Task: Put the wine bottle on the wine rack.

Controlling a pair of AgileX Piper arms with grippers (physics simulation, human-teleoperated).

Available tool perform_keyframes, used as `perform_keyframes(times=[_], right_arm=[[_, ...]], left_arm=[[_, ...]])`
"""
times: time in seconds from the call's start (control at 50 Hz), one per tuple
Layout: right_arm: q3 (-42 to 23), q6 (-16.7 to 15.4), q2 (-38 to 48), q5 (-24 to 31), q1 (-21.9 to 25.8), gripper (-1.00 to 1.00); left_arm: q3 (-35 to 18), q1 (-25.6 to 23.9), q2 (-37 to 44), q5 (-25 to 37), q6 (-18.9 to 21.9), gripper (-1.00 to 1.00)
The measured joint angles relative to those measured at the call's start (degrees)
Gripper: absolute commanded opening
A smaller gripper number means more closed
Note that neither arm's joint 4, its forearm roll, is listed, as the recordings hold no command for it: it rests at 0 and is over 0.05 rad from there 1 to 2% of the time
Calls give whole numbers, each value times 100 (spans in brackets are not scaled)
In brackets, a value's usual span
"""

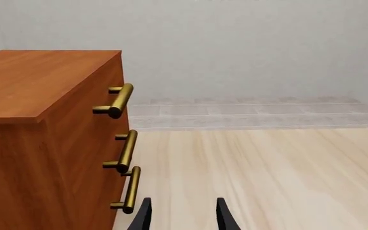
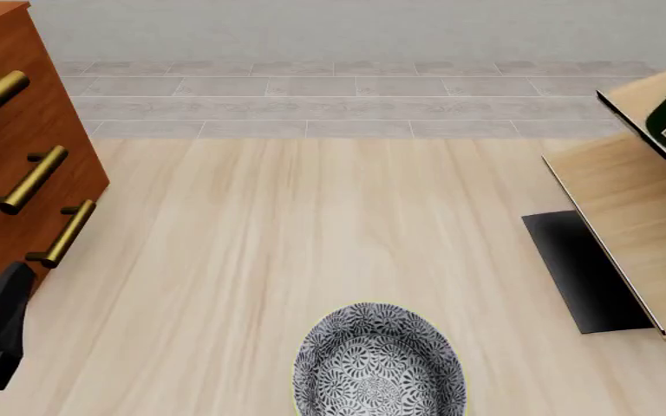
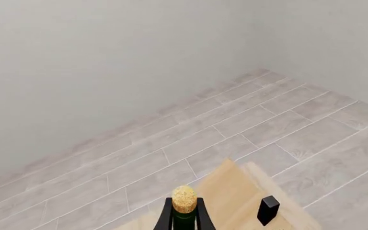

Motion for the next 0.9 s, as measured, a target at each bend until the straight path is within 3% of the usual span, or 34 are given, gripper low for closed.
perform_keyframes(times=[0.9], right_arm=[[319,183,400,-494,-477,-100]], left_arm=[[14,21,0,66,35,100]])
